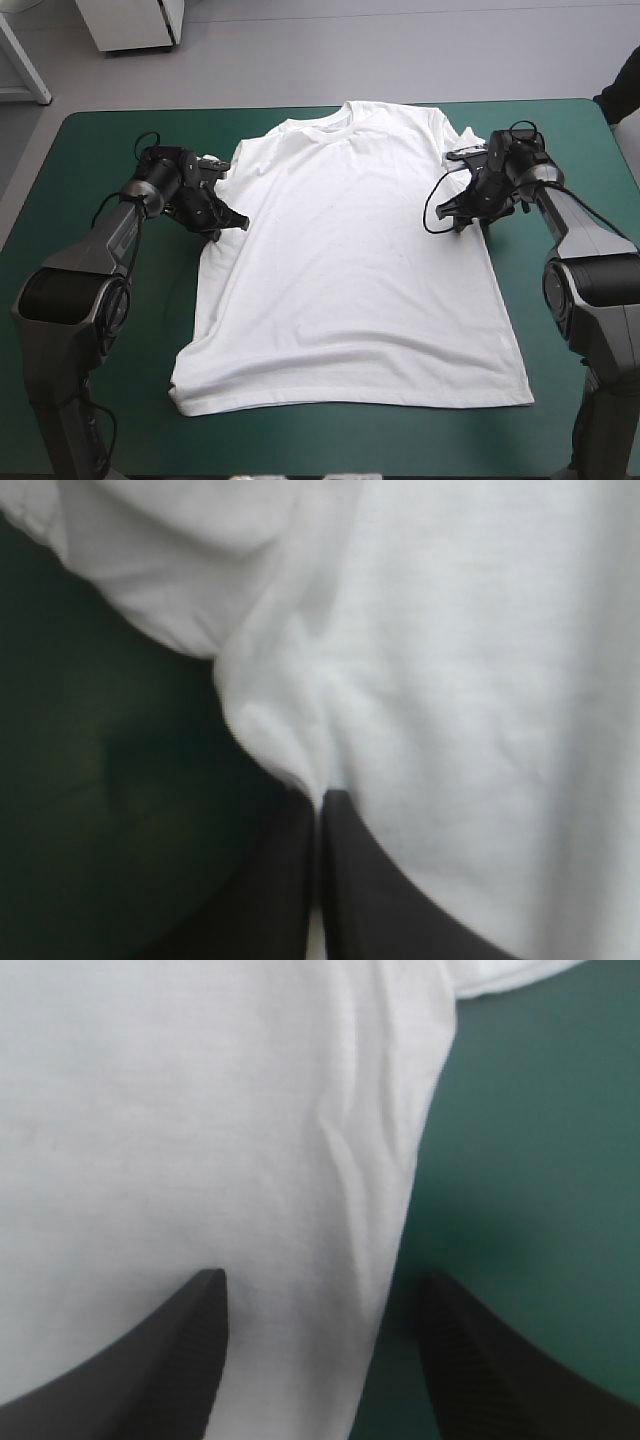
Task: Fold the cloth
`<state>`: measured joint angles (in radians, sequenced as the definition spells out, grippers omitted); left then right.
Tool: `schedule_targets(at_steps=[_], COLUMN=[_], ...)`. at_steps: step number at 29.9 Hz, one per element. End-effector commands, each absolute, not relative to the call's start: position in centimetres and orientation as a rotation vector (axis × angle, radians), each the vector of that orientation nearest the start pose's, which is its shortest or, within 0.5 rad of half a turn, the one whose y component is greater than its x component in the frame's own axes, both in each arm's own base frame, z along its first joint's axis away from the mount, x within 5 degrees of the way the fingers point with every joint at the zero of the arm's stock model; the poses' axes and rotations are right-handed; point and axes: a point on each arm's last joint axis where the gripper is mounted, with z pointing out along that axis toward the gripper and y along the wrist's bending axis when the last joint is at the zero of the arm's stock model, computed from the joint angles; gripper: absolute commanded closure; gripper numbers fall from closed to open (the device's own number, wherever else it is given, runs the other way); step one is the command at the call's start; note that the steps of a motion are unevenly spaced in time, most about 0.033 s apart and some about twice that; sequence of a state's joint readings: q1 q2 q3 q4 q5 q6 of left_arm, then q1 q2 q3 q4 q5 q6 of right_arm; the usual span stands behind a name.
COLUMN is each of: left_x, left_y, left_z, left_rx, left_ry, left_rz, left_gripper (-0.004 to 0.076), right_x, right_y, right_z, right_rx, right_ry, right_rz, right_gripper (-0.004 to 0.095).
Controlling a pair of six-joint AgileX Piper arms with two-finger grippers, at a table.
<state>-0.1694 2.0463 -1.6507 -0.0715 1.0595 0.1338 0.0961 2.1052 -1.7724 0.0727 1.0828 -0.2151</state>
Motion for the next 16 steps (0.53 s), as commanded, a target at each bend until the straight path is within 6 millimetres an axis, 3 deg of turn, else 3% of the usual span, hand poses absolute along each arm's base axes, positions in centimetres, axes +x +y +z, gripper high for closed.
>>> schedule_targets(at_steps=[1,8,14,16], left_x=[41.9,41.9,41.9,41.8], left_y=[-8.8,-8.8,-8.8,-8.8], left_z=[21.9,21.9,22.3,23.6], left_rx=[0.386,0.403,0.400,0.406], left_ry=[2.883,2.882,2.864,2.832], left_rz=[-0.173,-0.171,-0.171,-0.171], left_gripper=[0.0733,0.0733,0.0733,0.0733], right_x=[44.5,44.6,44.5,44.3], right_y=[4.7,5.6,5.9,6.1], right_z=[23.8,22.0,21.8,22.0], right_rx=[-0.371,-0.408,-0.404,-0.398], right_ry=[2.814,2.860,2.875,2.883], right_rz=[0.133,0.276,0.332,0.368], right_gripper=[0.0511,0.0927,0.0921,0.0921])
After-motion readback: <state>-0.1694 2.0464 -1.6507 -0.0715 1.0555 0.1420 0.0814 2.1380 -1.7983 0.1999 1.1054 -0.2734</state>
